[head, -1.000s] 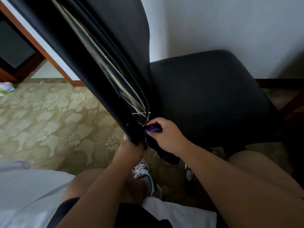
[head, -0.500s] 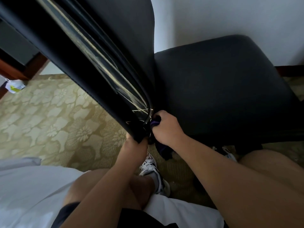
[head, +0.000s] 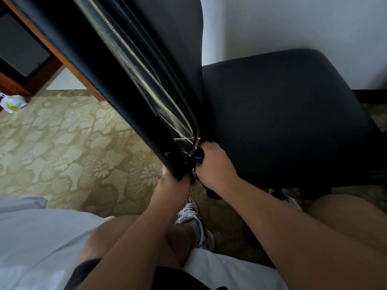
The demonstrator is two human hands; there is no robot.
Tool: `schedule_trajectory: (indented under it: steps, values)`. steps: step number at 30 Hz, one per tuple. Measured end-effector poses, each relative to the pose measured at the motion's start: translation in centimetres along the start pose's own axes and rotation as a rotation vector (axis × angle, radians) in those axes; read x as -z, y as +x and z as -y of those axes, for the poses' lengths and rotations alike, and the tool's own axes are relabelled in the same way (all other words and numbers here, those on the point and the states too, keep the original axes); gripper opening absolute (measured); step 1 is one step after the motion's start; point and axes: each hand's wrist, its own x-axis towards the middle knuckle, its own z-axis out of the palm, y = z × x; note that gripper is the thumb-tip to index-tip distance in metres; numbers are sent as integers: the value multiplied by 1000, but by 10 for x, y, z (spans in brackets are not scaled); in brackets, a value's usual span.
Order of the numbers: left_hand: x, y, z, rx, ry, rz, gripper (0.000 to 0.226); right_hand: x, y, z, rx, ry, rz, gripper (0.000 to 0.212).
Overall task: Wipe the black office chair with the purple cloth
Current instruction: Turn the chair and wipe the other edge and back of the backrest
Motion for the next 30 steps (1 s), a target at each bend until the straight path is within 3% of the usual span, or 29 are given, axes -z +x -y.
schedule_trajectory:
  steps: [5, 12, 16, 20, 24, 30]
  values:
    - [0, 2, 0, 25, -19, -3, 36, -1, 3, 2, -51, 56, -67, 36]
    - [0, 5, -1, 15, 16, -11, 37, 26, 11, 8, -301, 736, 225, 67]
    - [0, 4, -1, 18, -31, -20, 35, 26, 12, -4, -304, 923, 255, 36]
    - [1, 2, -1, 17, -44, -13, 39, 11, 5, -8, -269, 813, 179, 25]
    - [1, 4, -1, 6, -16, -1, 37, 3, 3, -6, -192, 540, 138, 27]
    - [1, 4, -1, 21, -14, 6, 48, 7, 3, -6, -80, 314, -80, 35]
